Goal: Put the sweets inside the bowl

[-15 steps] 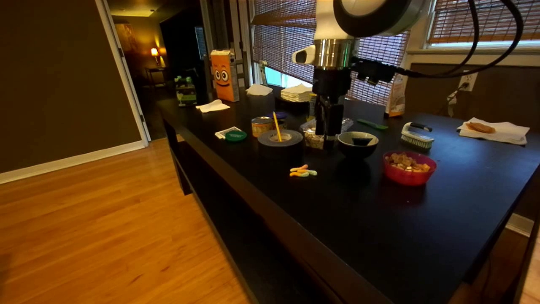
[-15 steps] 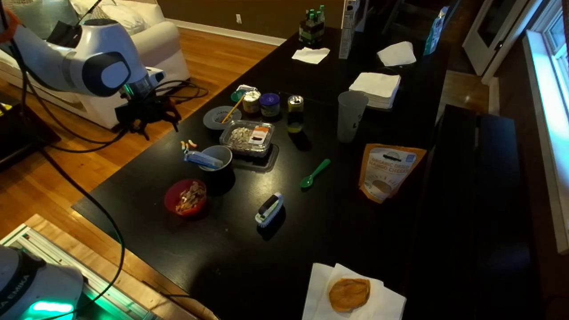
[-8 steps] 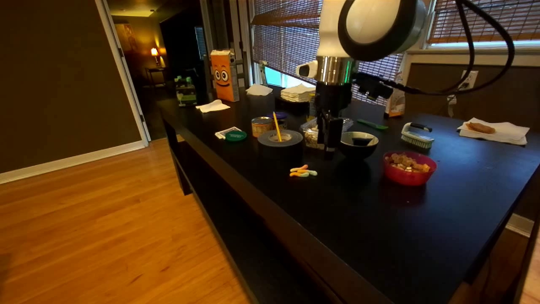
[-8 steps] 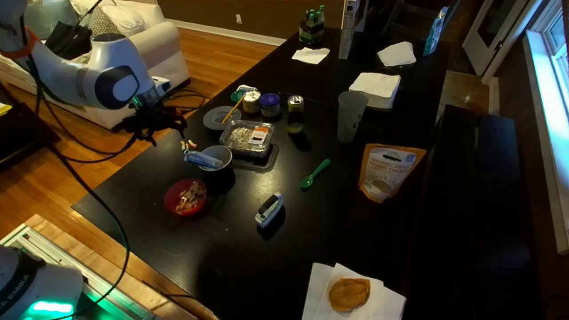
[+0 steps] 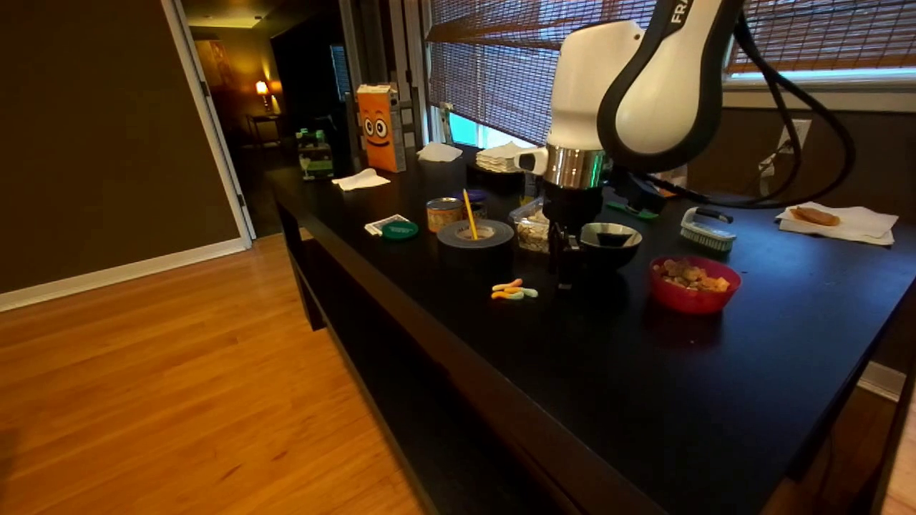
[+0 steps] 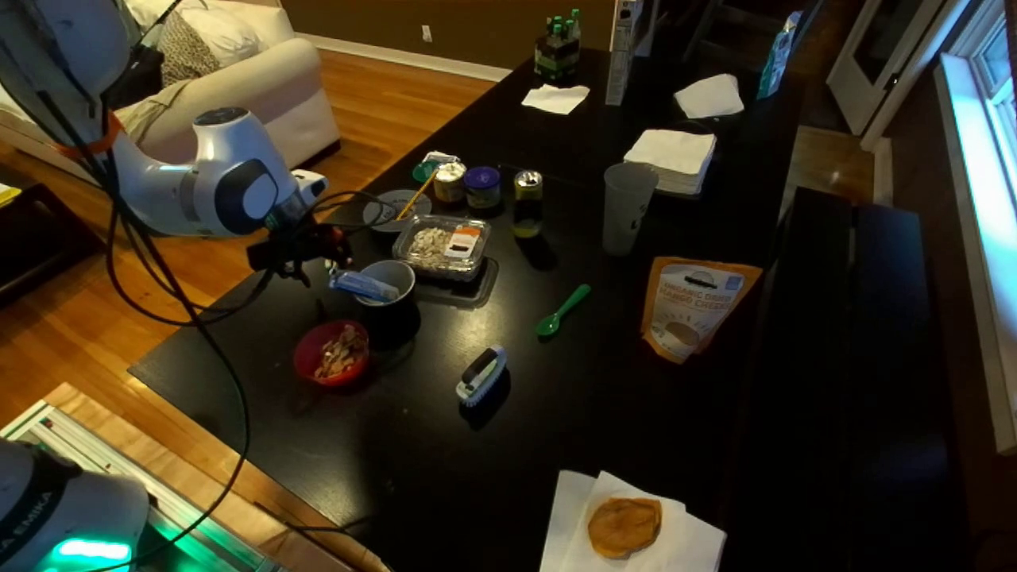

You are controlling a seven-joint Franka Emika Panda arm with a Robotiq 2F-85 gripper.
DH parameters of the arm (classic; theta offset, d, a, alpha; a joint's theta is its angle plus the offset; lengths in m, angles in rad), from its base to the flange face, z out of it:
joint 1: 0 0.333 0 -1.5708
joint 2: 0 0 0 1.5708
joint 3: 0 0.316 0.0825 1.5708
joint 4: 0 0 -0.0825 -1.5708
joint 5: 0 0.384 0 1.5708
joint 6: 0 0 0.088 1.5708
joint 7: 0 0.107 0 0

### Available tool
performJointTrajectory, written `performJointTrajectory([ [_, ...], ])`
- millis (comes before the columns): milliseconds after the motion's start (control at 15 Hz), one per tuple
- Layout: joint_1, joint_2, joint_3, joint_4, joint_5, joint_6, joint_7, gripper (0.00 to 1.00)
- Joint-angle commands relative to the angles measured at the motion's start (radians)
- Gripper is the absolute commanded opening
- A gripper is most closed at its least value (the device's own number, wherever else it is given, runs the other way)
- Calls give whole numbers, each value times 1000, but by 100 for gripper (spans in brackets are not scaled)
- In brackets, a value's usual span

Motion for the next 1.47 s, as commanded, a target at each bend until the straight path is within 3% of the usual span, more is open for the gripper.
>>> performJointTrajectory([
  [0,62,49,-47,42,-65,39,81,64],
  [67,72,56,-54,50,-70,42,92,61],
  [133,82,63,-59,59,-73,42,99,66],
  [267,97,73,-67,75,-78,42,110,65],
  [667,105,110,-65,122,-79,38,114,48],
  [733,103,116,-63,130,-77,35,113,40],
  [800,102,119,-64,136,-78,31,112,44],
  [1000,98,124,-64,144,-78,25,110,28],
  [1067,98,124,-65,144,-78,23,109,13],
  [1267,91,118,-60,141,-76,13,107,0],
  [1400,88,103,-55,131,-74,8,107,0],
])
